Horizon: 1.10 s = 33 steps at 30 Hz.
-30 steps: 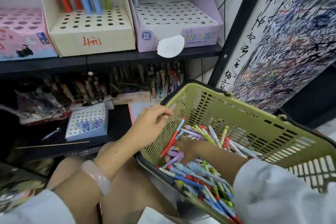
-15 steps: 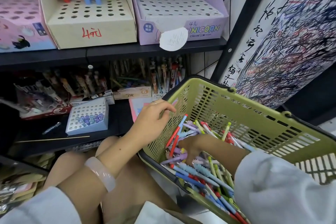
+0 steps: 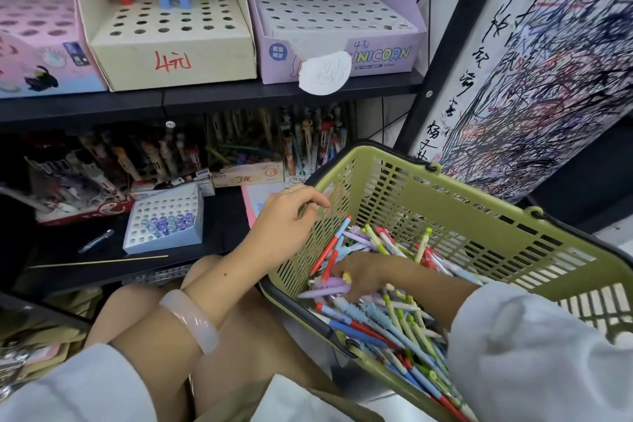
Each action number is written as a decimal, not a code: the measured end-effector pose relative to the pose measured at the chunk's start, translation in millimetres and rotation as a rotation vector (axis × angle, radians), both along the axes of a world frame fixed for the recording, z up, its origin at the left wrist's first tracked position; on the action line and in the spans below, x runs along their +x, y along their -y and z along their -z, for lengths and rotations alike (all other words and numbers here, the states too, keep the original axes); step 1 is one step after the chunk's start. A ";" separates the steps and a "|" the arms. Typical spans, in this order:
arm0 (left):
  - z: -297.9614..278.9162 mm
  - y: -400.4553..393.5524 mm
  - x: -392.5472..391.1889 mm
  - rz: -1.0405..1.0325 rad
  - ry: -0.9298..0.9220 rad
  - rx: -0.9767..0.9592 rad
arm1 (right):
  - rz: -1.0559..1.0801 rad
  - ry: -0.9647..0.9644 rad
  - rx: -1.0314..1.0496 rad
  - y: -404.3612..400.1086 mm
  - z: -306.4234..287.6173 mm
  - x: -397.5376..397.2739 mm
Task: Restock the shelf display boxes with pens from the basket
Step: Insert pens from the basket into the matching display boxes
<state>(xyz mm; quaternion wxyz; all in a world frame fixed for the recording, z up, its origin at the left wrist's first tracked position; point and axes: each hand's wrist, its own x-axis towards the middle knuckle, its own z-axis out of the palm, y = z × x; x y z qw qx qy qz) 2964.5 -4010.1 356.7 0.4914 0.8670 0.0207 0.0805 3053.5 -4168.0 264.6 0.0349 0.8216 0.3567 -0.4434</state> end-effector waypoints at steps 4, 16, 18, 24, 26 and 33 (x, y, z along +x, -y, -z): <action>-5.1 1.6 2.5 0.026 -0.021 0.086 | 0.166 -0.058 0.160 16.5 -35.1 11.9; -20.0 53.4 27.1 0.219 -0.152 0.609 | 0.214 -0.017 0.623 40.8 -147.3 14.8; -21.5 53.3 25.9 0.193 -0.146 0.606 | 0.341 -0.052 0.726 46.3 -148.0 14.4; -16.4 35.0 20.1 0.138 -0.355 0.071 | 1.101 -0.239 1.160 51.7 -160.7 35.6; -22.2 36.1 18.8 0.116 -0.360 -0.326 | 1.214 -0.344 1.222 43.9 -167.7 34.1; -46.5 52.8 14.8 0.174 -0.297 -0.734 | 1.174 -0.436 1.320 -16.7 -187.9 7.7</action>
